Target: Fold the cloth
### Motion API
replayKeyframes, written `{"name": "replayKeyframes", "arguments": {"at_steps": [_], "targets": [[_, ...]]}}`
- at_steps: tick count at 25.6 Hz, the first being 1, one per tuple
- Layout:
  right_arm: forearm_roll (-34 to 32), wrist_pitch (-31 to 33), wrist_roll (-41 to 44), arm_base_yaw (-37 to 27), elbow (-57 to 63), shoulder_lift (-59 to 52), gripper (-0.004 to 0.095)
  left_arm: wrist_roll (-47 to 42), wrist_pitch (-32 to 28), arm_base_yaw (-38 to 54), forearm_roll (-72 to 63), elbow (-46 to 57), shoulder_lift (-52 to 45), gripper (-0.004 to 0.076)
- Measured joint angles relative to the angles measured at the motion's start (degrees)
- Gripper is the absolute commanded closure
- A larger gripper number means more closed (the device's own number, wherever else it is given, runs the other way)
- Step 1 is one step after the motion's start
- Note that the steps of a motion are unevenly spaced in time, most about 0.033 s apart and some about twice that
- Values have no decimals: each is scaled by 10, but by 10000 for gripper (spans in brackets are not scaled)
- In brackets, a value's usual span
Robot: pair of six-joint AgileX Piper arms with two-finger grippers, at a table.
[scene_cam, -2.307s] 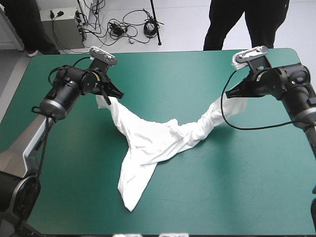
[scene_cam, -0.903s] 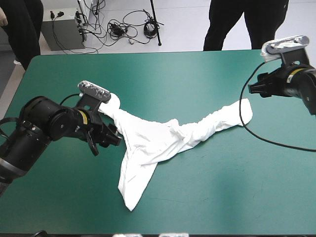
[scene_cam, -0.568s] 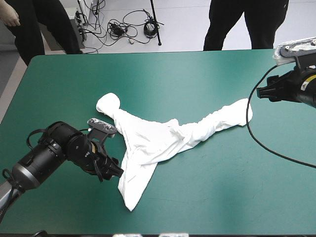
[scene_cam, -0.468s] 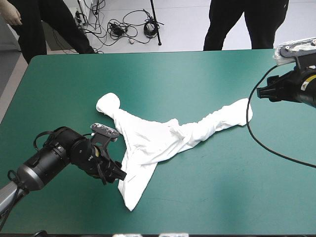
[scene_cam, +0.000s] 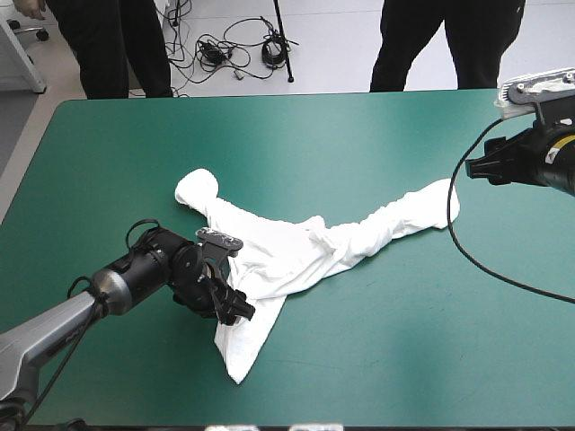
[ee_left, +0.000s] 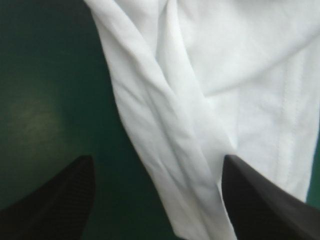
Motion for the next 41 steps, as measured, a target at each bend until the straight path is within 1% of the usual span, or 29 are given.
{"name": "replayKeyframes", "arguments": {"at_steps": [3,5,9,12,14,18,21,26,28,32,33,35,36,38,39,40,41], "targets": [[0,0,0,0,2,0,281,0,-12,0,-2,0,33,258],[-2,0,0,0,8,0,281,2,-8,0,-3,-3,45,323],[-3,-5,0,0,47,1,281,9,1,1,3,-7,55,511],[-5,-15,20,0,92,11,281,12,1,5,7,-7,55,659],[-5,-27,37,-1,119,27,281,14,-1,5,5,-7,55,733],[6,-70,60,-22,151,74,283,15,-4,5,-11,-8,55,731],[32,-98,64,-53,154,130,283,15,-4,5,-12,-8,55,731],[79,-116,46,-96,154,218,283,15,-4,5,-14,-8,55,731],[92,-122,34,-102,154,251,285,15,-4,5,-14,-8,55,733],[120,-154,18,-102,154,316,358,15,-4,5,-15,-8,56,733],[122,-170,13,-102,154,331,361,14,-4,5,-16,-8,56,733],[124,-181,10,-102,152,353,368,13,-4,5,-18,-8,56,733],[127,-181,9,-102,149,363,369,13,-4,5,-19,-8,56,733],[155,-177,-10,-102,121,393,375,13,-4,5,-25,-8,57,733],[164,-172,-16,-103,108,403,411,13,-6,5,-26,-8,57,733],[169,-162,-21,-103,94,414,469,14,-6,5,-27,-8,57,733],[169,-153,-22,-103,86,420,587,14,-6,5,-28,-8,57,733]]}}
